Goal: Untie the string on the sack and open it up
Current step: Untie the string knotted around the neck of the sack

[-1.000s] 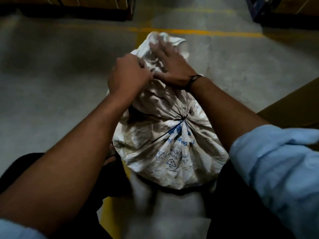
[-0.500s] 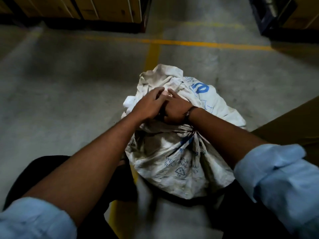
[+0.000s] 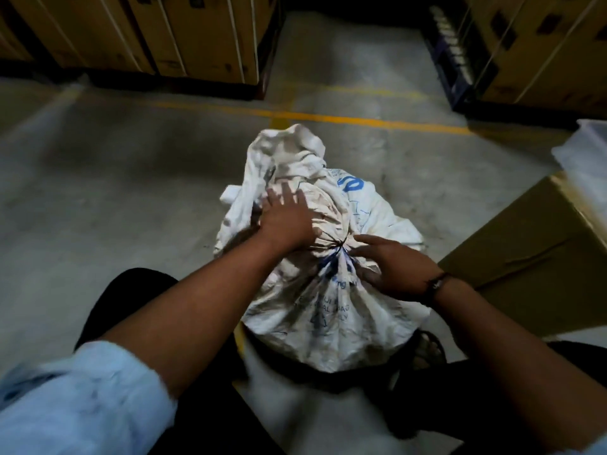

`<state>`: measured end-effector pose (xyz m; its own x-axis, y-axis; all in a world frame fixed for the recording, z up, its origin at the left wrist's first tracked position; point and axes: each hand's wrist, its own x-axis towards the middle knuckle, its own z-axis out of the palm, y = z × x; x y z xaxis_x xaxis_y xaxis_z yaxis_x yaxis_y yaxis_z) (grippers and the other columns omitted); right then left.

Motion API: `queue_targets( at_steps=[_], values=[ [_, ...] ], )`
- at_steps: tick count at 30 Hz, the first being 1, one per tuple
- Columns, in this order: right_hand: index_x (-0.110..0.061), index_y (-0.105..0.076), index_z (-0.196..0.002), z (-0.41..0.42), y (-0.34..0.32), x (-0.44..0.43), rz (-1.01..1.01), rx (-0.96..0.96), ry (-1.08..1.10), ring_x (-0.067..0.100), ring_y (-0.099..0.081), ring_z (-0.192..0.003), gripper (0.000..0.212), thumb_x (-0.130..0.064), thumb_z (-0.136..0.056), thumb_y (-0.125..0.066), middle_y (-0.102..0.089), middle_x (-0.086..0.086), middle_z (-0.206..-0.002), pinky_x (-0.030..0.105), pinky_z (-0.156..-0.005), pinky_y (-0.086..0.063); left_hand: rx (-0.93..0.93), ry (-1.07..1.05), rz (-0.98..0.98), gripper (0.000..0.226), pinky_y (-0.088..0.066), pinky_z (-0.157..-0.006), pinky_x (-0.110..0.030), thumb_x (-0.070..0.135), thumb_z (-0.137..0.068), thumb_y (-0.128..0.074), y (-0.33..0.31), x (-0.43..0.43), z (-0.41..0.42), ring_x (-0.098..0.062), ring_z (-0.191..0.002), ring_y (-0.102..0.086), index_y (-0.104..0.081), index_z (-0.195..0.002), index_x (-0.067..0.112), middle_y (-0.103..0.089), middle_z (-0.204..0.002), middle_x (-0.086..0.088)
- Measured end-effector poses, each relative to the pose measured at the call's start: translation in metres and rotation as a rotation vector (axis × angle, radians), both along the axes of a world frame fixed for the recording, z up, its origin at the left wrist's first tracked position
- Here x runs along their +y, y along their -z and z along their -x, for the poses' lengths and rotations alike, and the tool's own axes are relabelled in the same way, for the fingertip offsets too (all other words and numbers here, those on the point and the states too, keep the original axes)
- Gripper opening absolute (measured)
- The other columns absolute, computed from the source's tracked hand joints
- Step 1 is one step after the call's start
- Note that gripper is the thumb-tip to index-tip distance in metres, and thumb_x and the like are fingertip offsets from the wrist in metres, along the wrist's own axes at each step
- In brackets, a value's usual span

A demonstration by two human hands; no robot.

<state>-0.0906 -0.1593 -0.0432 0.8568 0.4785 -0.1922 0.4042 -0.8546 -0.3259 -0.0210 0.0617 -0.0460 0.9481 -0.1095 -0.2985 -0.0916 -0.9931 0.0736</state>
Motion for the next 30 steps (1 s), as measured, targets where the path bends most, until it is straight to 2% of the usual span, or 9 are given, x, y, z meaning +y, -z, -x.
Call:
queue_targets(
  at_steps=[2, 4, 6, 8, 11, 19, 24, 27, 30],
  values=[
    [-0.029, -0.064, -0.124, 0.004, -0.009, -0.009, -0.056, -0.069, 0.11, 0.018, -0.057, -0.123, 0.035, -0.035, -0.089, -0.062, -0.061, -0.003, -0.133, 0.037, -0.1, -0.047, -0.122, 0.11, 0.084, 0.076, -0.031, -0.114, -0.05, 0.06, -0.087, -0.055, -0.033, -0.016, 0.026, -0.038, -0.143, -0.03, -0.034, -0.149, 0.021, -0.028, -0.159, -0.013],
    [-0.028, -0.068, -0.117, 0.006, -0.013, -0.014, -0.087, -0.114, 0.206, 0.019, -0.062, -0.113, 0.031, -0.036, -0.088, -0.065, -0.068, -0.004, -0.12, 0.039, -0.093, -0.051, -0.2, 0.159, 0.213, 0.047, -0.047, -0.097, -0.038, 0.053, -0.086, -0.058, -0.05, -0.022, 0.059, -0.026, -0.123, -0.055, -0.058, -0.128, 0.031, -0.06, -0.134, -0.001],
    [-0.028, -0.07, -0.114, 0.004, -0.013, -0.015, -0.06, -0.144, 0.233, 0.019, -0.063, -0.109, 0.028, -0.036, -0.087, -0.066, -0.07, -0.003, -0.114, 0.038, -0.089, -0.052, -0.148, 0.178, 0.259, 0.03, -0.049, -0.083, -0.031, 0.049, -0.085, -0.06, -0.053, -0.025, 0.087, -0.02, -0.107, -0.063, -0.067, -0.113, 0.039, -0.07, -0.113, 0.007],
    [-0.031, -0.07, -0.11, -0.002, -0.006, -0.011, -0.013, -0.157, 0.213, 0.02, -0.064, -0.105, 0.024, -0.037, -0.087, -0.064, -0.071, -0.005, -0.11, 0.038, -0.085, -0.053, -0.037, 0.171, 0.286, 0.023, -0.05, -0.078, -0.03, 0.045, -0.084, -0.063, -0.041, -0.026, 0.093, -0.019, -0.099, -0.066, -0.07, -0.106, 0.043, -0.073, -0.103, 0.007],
    [-0.031, -0.069, -0.103, -0.018, 0.005, -0.002, -0.008, -0.137, 0.19, 0.024, -0.065, -0.1, 0.023, -0.038, -0.084, -0.059, -0.072, -0.004, -0.103, 0.041, -0.078, -0.055, 0.071, 0.085, 0.314, 0.024, -0.055, -0.077, -0.032, 0.048, -0.081, -0.069, -0.015, -0.029, 0.07, -0.019, -0.092, -0.068, -0.074, -0.101, 0.037, -0.074, -0.096, 0.004],
    [-0.024, -0.071, -0.087, -0.051, 0.033, 0.011, -0.008, -0.095, 0.255, 0.028, -0.066, -0.082, 0.015, -0.028, -0.078, -0.059, -0.071, 0.002, -0.085, 0.033, -0.062, -0.051, -0.081, -0.104, 0.416, 0.034, -0.055, -0.068, -0.032, 0.063, -0.077, -0.067, 0.042, -0.025, 0.037, -0.012, -0.082, -0.066, -0.07, -0.085, 0.031, -0.071, -0.079, 0.009],
    [-0.026, -0.075, -0.089, -0.059, 0.035, 0.012, -0.052, -0.105, 0.246, 0.024, -0.063, -0.083, 0.013, -0.033, -0.08, -0.069, -0.069, 0.001, -0.088, 0.032, -0.065, -0.049, -0.126, -0.079, 0.415, 0.026, -0.055, -0.069, -0.033, 0.056, -0.076, -0.069, 0.045, -0.026, 0.031, -0.017, -0.081, -0.067, -0.071, -0.087, 0.032, -0.072, -0.081, 0.007],
    [-0.026, -0.075, -0.084, -0.062, 0.039, 0.015, -0.074, -0.096, 0.246, 0.022, -0.062, -0.081, 0.013, -0.037, -0.078, -0.074, -0.067, -0.001, -0.087, 0.034, -0.066, -0.049, -0.049, -0.076, 0.381, 0.014, -0.051, -0.067, -0.03, 0.042, -0.08, -0.07, 0.043, -0.026, 0.023, -0.022, -0.088, -0.067, -0.071, -0.085, 0.029, -0.072, -0.086, 0.004],
    [-0.023, -0.072, -0.075, -0.067, 0.042, 0.017, -0.093, -0.081, 0.28, 0.02, -0.061, -0.077, 0.021, -0.043, -0.074, -0.078, -0.068, -0.002, -0.08, 0.037, -0.065, -0.051, 0.046, -0.033, 0.309, 0.016, -0.047, -0.068, -0.03, 0.036, -0.081, -0.066, 0.044, -0.03, 0.015, -0.027, -0.095, -0.066, -0.07, -0.091, 0.023, -0.071, -0.098, -0.005]
  ],
)
